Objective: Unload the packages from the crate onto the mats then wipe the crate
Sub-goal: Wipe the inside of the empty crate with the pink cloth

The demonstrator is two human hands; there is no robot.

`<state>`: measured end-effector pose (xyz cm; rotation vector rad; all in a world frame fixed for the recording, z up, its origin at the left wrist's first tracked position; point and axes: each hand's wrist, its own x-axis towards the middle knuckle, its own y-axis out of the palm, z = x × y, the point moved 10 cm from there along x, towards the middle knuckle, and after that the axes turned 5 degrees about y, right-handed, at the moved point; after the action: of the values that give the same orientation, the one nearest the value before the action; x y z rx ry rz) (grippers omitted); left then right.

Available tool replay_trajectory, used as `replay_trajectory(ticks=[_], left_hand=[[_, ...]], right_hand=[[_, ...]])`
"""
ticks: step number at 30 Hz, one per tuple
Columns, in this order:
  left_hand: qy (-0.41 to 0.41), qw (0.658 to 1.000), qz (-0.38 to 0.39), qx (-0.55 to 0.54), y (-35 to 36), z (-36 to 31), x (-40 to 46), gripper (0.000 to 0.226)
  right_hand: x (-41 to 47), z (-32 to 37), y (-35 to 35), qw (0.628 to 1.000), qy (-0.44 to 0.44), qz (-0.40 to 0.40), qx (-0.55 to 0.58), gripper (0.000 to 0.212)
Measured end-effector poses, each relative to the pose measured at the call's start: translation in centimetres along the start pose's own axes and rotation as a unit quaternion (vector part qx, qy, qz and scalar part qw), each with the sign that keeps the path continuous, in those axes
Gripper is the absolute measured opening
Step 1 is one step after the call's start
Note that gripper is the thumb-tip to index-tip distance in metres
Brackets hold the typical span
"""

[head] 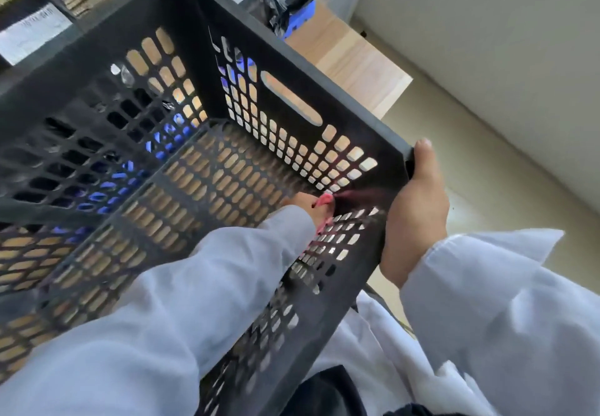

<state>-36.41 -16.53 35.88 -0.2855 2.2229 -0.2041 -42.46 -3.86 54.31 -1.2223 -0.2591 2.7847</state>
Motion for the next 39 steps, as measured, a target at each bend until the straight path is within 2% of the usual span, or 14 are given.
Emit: replay_trajectory(ticks=[5,9,11,13,17,21,24,26,32,34,37,39], left_hand=[[-0.010,0.998,-0.007,0.064,-0.4,0.6,0.5,0.066],[-0.016,0.998,-0.009,0.065,-0.3,-0.1,0.1,0.080],[0.023,0.992,-0.005,0.124,-0.8,-1.8,-1.6,0.072],[0.056,0.989,-0.007,0.135,-1.0,-2.5,-2.5,0.068],[0.113,0.990,-0.003,0.084,-0.9,-3.9,-4.3,0.065],[0.220,0.975,-0.003,0.027,-2.0,-7.5,-8.5,0.051],[0.225,0.974,0.007,-0.025,-2.7,-8.3,-11.0,0.057],[0.255,0.966,-0.003,-0.033,-3.2,-9.3,-12.2,0.061],[0.331,0.943,-0.006,-0.038,-4.8,-11.7,-16.1,0.031],[0.308,0.948,0.014,-0.077,-5.5,-11.5,-15.5,0.040],[0.210,0.947,0.115,-0.214,-6.3,-9.9,-13.1,0.051],[0.176,0.955,0.130,-0.203,-7.2,-8.7,-11.4,0.052]], right_hand=[[-0.4,-0.1,-0.5,0.999,-0.007,-0.048,-0.020,0.044],[-0.6,0.0,-0.7,0.997,-0.015,-0.071,-0.037,0.048],[-0.6,-0.2,-0.7,0.997,-0.012,-0.074,-0.034,0.049],[-0.7,0.1,-0.7,0.996,-0.017,-0.075,-0.035,0.048],[-0.6,0.3,-1.0,0.996,-0.020,-0.082,-0.034,0.048],[-0.6,0.1,-0.9,0.996,-0.016,-0.081,-0.038,0.049],[-0.7,0.1,-0.8,0.996,-0.021,-0.082,-0.038,0.049],[-0.6,0.2,-0.8,0.996,-0.025,-0.083,-0.034,0.049],[-0.6,0.2,-0.7,0.997,-0.026,-0.071,-0.027,0.051],[-0.6,0.2,-0.7,0.996,-0.028,-0.075,-0.034,0.050],[-0.6,0.3,-0.7,0.997,-0.031,-0.070,-0.033,0.049],[-0.6,0.1,-0.6,0.997,-0.021,-0.066,-0.022,0.047]])
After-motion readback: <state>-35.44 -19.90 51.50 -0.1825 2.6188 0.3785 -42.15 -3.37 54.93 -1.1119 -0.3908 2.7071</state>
